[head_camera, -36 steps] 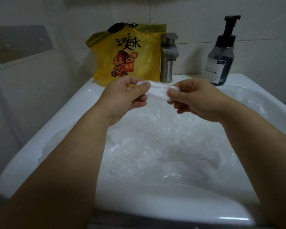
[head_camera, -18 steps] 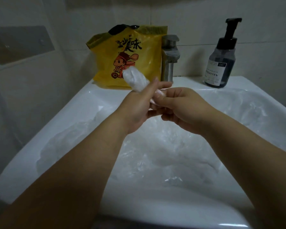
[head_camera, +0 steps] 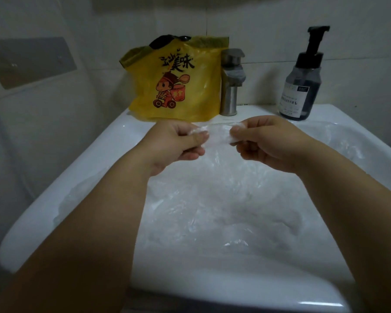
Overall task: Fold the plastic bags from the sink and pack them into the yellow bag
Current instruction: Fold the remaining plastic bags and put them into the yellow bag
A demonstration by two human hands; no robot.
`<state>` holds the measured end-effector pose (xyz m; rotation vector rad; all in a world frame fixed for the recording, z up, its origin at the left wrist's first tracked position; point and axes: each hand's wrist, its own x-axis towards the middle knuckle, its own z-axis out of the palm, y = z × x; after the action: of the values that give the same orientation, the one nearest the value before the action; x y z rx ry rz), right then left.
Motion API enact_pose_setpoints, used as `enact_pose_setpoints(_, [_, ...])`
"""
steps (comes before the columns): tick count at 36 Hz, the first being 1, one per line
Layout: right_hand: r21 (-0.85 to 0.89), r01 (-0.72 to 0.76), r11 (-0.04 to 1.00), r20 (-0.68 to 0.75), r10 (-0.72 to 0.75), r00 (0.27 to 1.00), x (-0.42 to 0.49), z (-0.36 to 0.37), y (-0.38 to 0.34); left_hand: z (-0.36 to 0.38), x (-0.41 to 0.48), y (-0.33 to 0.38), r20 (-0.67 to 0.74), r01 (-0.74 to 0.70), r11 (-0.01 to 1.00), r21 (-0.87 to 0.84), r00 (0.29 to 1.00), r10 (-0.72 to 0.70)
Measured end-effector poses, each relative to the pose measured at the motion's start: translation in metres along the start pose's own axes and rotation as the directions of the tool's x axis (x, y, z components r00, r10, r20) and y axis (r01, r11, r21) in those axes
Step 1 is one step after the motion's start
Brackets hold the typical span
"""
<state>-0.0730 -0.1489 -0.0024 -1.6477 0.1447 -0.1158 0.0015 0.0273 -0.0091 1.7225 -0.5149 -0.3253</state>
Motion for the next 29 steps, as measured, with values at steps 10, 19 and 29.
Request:
enact_pose_setpoints(10, [0.099, 0.043, 0.994, 0.095, -0.052, 0.994, -0.007, -0.006, -0.006, -0.004, -0.007, 0.011, 0.086, 0.061, 0.956, -0.288, 0.996, -0.038])
enact_pose_setpoints(19, [0.209, 0.078, 0.975, 0.093, -0.099, 0.991, -0.008, -0.005, -0.009, -0.006, -0.009, 0.013, 0.095, 0.066, 0.94, -0.334, 0.995, -0.036])
enact_pose_setpoints(29, [0.061, 0.088, 0.994, 0.055, -0.091, 0.994, -0.008, -0.002, -0.008, -0.002, -0.006, 0.012, -0.016, -0.032, 0.97, -0.24, 0.999, 0.029])
